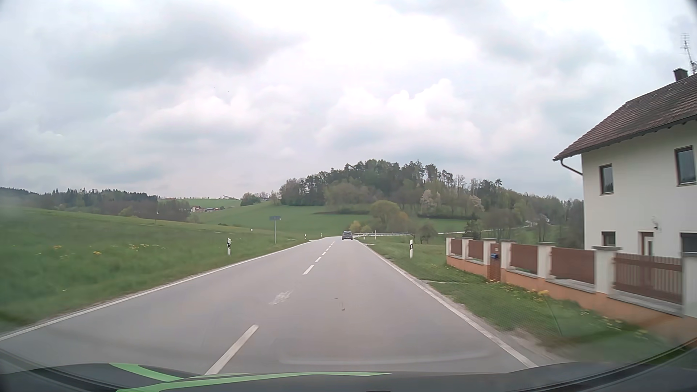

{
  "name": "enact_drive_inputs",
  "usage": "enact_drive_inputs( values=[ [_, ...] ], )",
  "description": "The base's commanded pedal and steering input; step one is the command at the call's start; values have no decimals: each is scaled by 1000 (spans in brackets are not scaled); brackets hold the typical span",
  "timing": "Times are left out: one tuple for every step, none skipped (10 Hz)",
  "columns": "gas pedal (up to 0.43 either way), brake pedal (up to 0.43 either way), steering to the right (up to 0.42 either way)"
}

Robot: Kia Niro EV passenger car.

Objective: Follow the waypoints while adhering to traffic rules and regulations

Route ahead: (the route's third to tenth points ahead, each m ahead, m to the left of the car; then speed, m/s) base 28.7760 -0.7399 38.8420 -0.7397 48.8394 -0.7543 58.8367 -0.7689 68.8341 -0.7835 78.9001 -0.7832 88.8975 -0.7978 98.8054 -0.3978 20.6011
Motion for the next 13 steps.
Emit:
enact_drive_inputs(
  values=[
    [197, 0, -1],
    [197, 0, -1],
    [197, 0, -1],
    [197, 0, -1],
    [197, 0, -1],
    [197, 0, -1],
    [189, 0, -1],
    [189, 0, -1],
    [189, 0, -1],
    [189, 0, -2],
    [177, 0, -2],
    [177, 0, -2],
    [177, 0, -2]
  ],
)
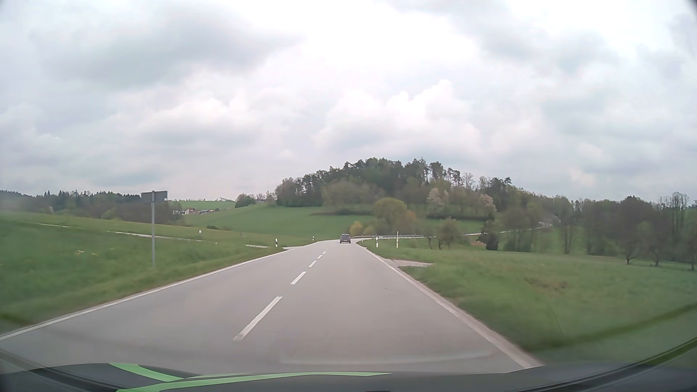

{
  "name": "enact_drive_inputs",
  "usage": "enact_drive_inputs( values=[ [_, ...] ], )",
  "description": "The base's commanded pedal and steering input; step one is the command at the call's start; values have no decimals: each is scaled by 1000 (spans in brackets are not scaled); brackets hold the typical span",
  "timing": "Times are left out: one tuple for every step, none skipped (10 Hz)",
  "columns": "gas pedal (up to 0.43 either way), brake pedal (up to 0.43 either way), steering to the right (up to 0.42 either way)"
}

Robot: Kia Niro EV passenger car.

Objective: Follow the waypoints while adhering to traffic rules and regulations

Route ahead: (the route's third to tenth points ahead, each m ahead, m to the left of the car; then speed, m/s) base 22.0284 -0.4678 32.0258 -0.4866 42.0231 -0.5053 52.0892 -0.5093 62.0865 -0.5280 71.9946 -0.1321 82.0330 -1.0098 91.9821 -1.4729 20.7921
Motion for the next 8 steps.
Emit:
enact_drive_inputs(
  values=[
    [169, 0, -2],
    [169, 0, -2],
    [169, 0, -2],
    [157, 0, -2],
    [157, 0, -2],
    [157, 0, -2],
    [150, 0, -2],
    [150, 0, -2]
  ],
)
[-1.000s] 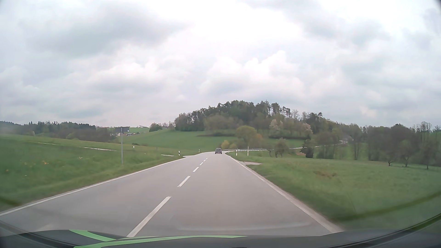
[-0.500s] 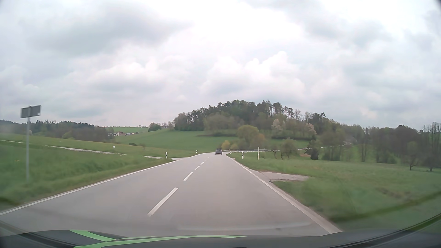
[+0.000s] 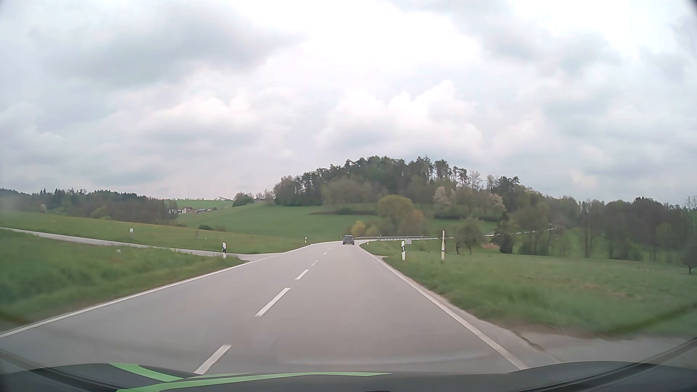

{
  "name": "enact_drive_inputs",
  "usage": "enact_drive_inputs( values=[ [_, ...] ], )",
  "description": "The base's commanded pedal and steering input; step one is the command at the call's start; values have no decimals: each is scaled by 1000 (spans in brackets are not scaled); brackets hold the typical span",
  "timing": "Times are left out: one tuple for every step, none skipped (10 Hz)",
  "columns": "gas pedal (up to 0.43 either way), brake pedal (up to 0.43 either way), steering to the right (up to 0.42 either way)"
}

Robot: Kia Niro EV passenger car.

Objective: Follow the waypoints while adhering to traffic rules and regulations

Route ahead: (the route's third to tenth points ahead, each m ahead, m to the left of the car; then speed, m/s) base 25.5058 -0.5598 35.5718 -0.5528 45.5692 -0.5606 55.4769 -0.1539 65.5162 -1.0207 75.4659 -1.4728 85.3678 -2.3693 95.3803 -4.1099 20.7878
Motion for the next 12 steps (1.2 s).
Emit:
enact_drive_inputs(
  values=[
    [150, 0, -2],
    [138, 0, -2],
    [110, 0, -2],
    [98, 0, -2],
    [98, 0, -2],
    [98, 0, -2],
    [98, 0, -2],
    [98, 0, -2],
    [98, 0, -2],
    [98, 0, -2],
    [98, 0, -1],
    [98, 0, -1]
  ],
)
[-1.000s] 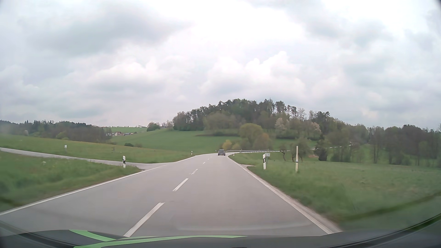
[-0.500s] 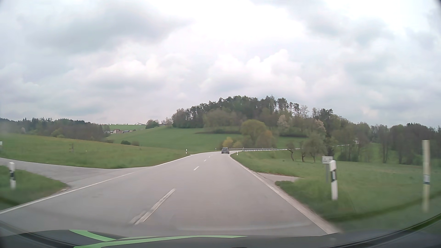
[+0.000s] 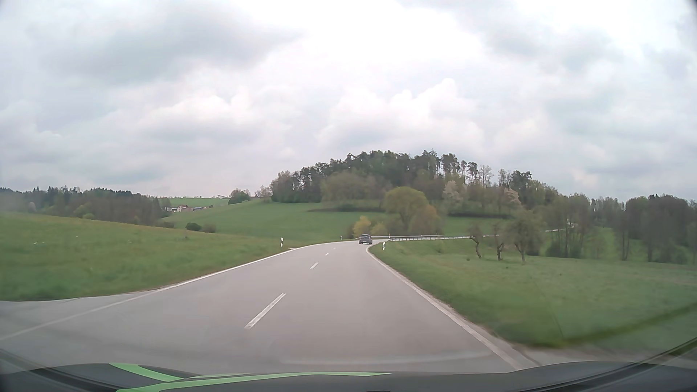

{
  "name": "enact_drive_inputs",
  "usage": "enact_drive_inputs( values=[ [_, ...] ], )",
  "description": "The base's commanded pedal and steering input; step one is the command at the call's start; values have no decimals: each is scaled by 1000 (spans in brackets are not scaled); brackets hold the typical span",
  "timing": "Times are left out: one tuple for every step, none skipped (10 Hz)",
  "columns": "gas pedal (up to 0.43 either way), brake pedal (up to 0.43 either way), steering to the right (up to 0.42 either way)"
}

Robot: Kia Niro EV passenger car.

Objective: Follow the waypoints while adhering to traffic rules and regulations

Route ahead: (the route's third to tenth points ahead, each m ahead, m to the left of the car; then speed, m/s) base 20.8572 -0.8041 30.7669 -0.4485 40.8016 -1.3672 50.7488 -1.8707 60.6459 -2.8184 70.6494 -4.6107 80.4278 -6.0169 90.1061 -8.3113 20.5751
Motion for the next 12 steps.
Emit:
enact_drive_inputs(
  values=[
    [98, 0, -1],
    [98, 0, -1],
    [98, 0, -1],
    [98, 0, -1],
    [110, 0, 0],
    [118, 0, 0],
    [118, 0, 1],
    [118, 0, 2],
    [118, 0, 2],
    [118, 0, 3],
    [118, 0, 3],
    [118, 0, 4]
  ],
)
